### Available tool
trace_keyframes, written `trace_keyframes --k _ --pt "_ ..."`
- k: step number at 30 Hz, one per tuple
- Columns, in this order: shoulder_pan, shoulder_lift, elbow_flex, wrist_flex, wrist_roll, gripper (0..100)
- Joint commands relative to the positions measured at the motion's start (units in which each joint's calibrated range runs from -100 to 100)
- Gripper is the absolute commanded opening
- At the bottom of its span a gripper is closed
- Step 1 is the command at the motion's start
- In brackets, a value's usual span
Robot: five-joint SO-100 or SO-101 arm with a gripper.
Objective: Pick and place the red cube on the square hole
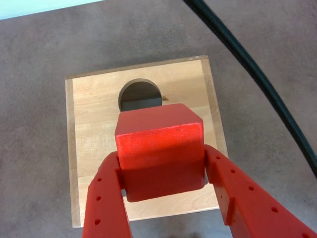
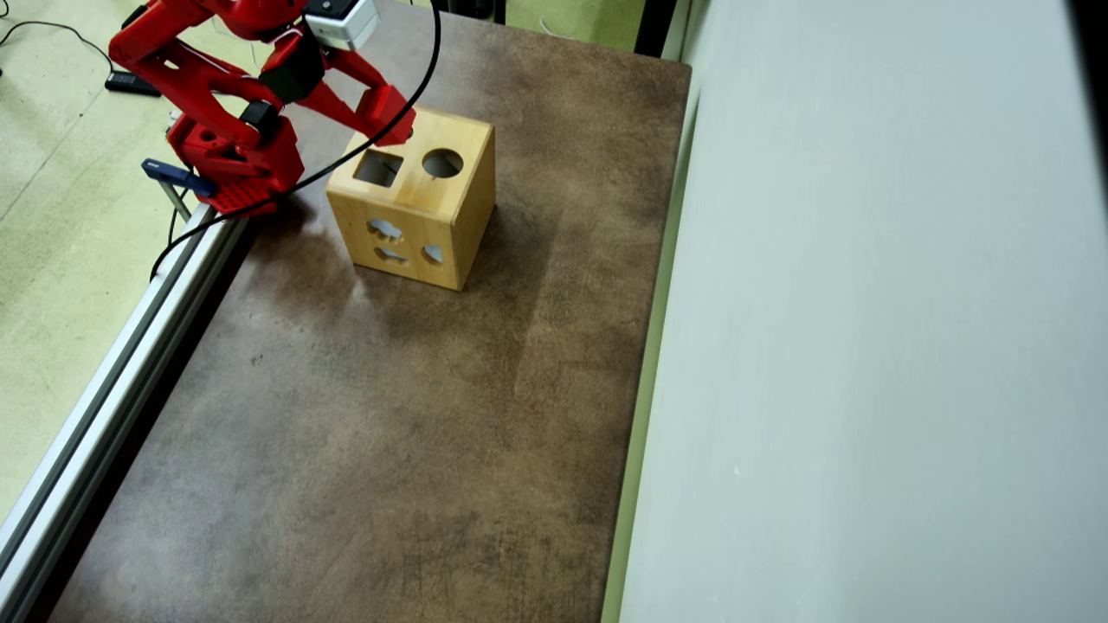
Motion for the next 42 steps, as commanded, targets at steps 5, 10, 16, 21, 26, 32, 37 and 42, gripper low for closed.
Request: trace_keyframes --k 5,10,16,21,26,32,37,42 --pt "0.05 -1.35 3.52 -0.16 0.29 3" --pt "0.05 -1.35 7.73 -0.24 0.29 3" --pt "0.20 -1.35 9.43 -0.24 0.34 3" --pt "0.27 -1.44 9.34 -0.16 0.39 3" --pt "2.58 -1.95 9.43 -0.08 3.13 3" --pt "8.82 -1.44 9.51 -0.08 6.69 3" --pt "8.97 -1.35 9.51 -0.16 6.40 3" --pt "8.22 -1.35 9.51 -0.16 6.20 3"
